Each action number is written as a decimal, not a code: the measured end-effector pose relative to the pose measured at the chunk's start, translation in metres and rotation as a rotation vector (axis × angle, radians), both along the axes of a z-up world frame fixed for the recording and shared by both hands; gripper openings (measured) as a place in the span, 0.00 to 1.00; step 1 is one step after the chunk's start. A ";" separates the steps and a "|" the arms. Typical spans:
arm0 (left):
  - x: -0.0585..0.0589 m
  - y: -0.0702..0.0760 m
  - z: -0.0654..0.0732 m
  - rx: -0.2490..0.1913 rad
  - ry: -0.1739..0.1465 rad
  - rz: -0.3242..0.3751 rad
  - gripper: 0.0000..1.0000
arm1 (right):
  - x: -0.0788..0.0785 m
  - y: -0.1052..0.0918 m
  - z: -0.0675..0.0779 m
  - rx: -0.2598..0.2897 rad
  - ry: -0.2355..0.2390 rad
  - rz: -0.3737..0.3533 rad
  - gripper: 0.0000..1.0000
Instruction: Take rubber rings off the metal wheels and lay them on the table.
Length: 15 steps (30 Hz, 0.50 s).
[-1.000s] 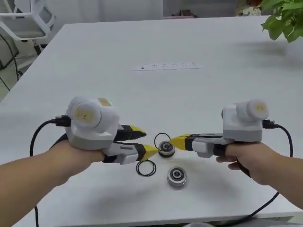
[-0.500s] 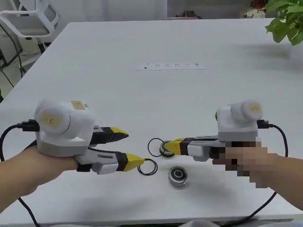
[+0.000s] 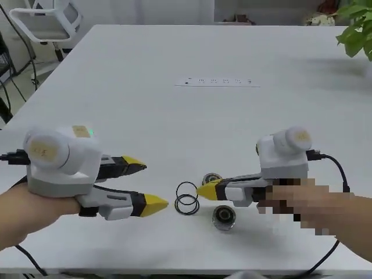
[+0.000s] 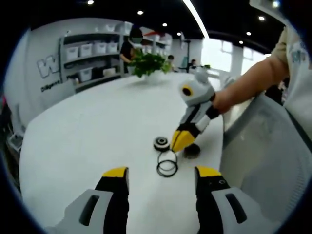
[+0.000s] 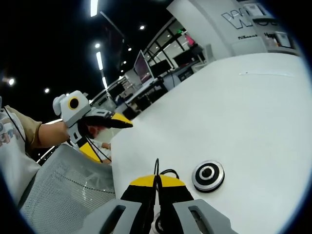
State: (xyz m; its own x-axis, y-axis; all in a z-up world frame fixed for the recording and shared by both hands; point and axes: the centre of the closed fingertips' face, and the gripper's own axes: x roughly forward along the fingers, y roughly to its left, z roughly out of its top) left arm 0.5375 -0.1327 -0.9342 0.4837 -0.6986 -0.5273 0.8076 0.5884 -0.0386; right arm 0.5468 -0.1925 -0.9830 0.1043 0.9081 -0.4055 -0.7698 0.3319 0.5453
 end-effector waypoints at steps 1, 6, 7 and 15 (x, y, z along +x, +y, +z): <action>0.000 0.001 0.000 0.000 0.001 0.003 0.55 | -0.001 0.000 -0.001 -0.002 0.004 0.001 0.00; -0.002 0.005 -0.002 -0.003 0.007 0.018 0.55 | 0.002 -0.004 -0.013 -0.038 0.017 0.000 0.00; -0.003 0.005 -0.003 -0.002 0.009 0.018 0.55 | 0.003 -0.005 -0.015 -0.046 0.021 -0.002 0.00; -0.005 0.005 -0.006 0.004 0.018 0.015 0.55 | 0.006 -0.010 -0.021 -0.087 0.000 -0.005 0.00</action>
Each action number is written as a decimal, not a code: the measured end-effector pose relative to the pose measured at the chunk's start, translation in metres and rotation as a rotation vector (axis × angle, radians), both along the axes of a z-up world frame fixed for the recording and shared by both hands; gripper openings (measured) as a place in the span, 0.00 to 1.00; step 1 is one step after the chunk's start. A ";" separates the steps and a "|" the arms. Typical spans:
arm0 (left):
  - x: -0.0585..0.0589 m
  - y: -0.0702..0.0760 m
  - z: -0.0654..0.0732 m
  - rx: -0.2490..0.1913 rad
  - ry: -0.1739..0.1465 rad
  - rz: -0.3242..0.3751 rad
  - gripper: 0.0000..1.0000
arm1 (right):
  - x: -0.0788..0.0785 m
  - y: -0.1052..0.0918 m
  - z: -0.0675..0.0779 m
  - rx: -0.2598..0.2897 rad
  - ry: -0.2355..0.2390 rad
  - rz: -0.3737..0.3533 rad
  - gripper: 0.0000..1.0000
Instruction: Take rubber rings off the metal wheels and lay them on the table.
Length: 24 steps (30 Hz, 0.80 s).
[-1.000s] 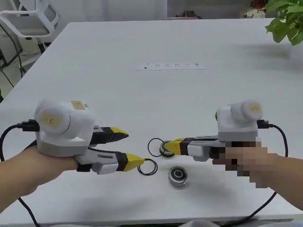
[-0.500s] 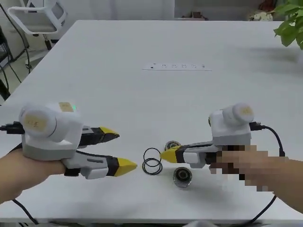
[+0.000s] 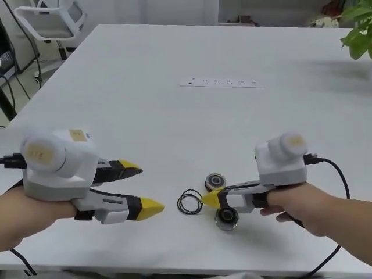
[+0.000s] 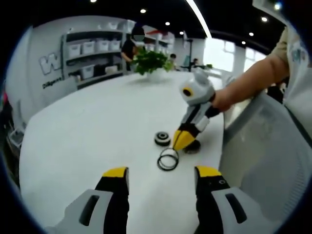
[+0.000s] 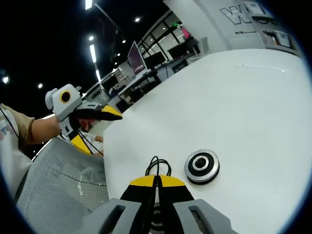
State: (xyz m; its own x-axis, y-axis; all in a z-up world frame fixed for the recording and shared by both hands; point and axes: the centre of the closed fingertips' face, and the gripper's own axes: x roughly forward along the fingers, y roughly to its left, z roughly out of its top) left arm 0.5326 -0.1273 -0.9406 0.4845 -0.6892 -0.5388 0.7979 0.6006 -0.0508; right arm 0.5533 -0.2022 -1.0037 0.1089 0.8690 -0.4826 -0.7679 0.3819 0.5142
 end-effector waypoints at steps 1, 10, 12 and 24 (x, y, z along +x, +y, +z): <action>0.000 0.000 0.000 0.000 0.000 0.000 0.55 | 0.000 -0.001 -0.001 -0.008 -0.005 0.003 0.00; 0.000 0.001 -0.004 0.017 0.008 -0.006 0.55 | -0.002 -0.003 -0.005 -0.050 -0.055 0.032 0.09; -0.001 0.001 -0.005 0.019 0.009 -0.008 0.55 | -0.003 -0.004 -0.004 -0.055 -0.063 0.037 0.11; 0.002 0.001 -0.002 0.012 0.014 -0.006 0.55 | 0.002 -0.011 0.017 -0.001 -0.111 0.010 0.20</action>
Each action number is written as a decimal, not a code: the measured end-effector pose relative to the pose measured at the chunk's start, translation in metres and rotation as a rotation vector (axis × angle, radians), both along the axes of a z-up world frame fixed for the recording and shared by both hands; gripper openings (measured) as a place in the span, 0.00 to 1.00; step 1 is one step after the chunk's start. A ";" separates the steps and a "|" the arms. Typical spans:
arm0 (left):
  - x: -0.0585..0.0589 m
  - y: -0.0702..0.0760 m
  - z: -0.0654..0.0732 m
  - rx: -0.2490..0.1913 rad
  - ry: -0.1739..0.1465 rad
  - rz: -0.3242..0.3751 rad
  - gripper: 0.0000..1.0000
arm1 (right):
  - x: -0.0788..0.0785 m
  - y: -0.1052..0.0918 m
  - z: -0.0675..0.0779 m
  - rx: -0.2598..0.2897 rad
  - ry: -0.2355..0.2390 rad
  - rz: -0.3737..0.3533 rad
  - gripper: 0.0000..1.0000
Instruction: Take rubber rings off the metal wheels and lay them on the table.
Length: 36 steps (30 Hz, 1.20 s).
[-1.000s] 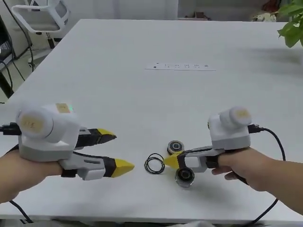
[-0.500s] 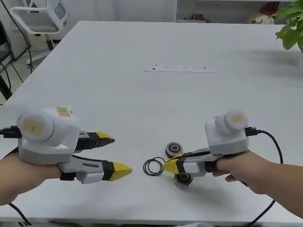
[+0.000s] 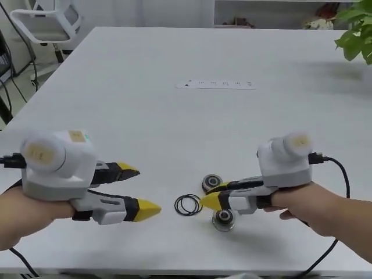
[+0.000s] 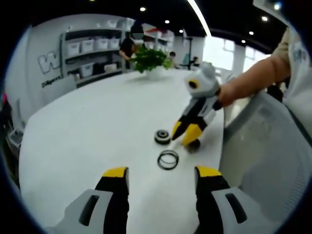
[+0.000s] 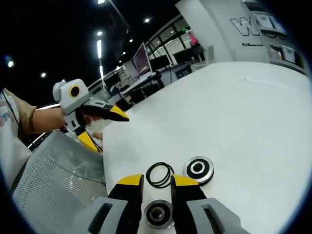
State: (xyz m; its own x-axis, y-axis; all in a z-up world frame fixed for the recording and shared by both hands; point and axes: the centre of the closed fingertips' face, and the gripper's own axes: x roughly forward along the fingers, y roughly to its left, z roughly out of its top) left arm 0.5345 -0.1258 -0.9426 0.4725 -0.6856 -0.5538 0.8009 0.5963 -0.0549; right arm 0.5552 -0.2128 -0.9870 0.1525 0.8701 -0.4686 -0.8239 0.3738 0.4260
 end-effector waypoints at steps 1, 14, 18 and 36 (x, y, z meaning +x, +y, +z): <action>0.000 0.000 0.000 0.000 0.000 0.000 0.55 | 0.001 -0.001 0.002 0.005 -0.007 -0.004 0.22; 0.010 -0.009 0.001 0.006 -0.004 -0.010 0.55 | 0.016 -0.021 0.015 0.028 -0.072 -0.063 0.27; 0.015 -0.014 0.003 -0.002 -0.006 -0.013 0.55 | 0.019 -0.028 0.015 0.022 -0.078 -0.077 0.27; 0.037 -0.032 -0.007 0.003 0.009 -0.040 0.53 | 0.033 -0.043 0.002 -0.028 -0.129 -0.101 0.28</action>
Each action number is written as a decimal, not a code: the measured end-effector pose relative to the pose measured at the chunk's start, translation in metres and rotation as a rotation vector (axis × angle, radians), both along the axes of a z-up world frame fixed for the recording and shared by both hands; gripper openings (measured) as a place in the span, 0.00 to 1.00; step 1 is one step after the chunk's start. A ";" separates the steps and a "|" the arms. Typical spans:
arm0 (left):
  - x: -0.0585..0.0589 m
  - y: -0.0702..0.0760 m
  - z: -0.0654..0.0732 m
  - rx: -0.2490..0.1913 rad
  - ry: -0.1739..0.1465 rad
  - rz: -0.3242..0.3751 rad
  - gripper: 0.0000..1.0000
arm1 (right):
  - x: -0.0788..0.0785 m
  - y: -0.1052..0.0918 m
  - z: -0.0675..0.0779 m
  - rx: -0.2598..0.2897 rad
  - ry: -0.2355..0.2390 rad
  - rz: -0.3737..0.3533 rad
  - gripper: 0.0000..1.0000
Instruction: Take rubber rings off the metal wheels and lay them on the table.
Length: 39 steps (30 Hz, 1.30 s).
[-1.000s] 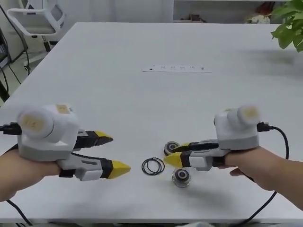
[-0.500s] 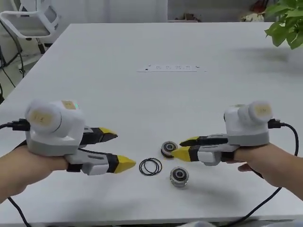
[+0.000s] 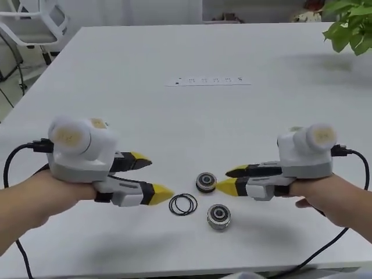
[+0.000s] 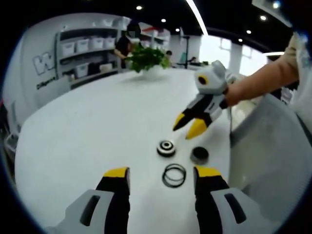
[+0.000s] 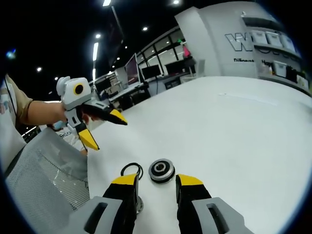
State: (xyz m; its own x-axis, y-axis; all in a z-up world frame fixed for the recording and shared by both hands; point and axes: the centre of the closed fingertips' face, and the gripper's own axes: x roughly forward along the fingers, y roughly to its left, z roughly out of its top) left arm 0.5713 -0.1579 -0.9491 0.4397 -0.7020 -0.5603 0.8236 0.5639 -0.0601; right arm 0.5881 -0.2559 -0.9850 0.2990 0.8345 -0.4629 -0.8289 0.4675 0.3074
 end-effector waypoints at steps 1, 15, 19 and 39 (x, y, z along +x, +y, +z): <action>0.002 -0.001 -0.001 -0.001 0.001 -0.001 0.53 | 0.001 0.000 -0.001 -0.004 -0.003 0.001 0.28; 0.012 -0.021 -0.013 -0.015 0.029 -0.019 0.51 | 0.005 0.003 -0.014 -0.038 -0.018 0.024 0.26; 0.013 -0.028 -0.015 -0.018 0.035 -0.029 0.50 | 0.005 0.005 -0.016 -0.047 -0.023 0.034 0.26; 0.023 -0.050 -0.036 0.000 0.063 -0.054 0.37 | 0.005 0.012 -0.028 -0.090 -0.050 0.070 0.23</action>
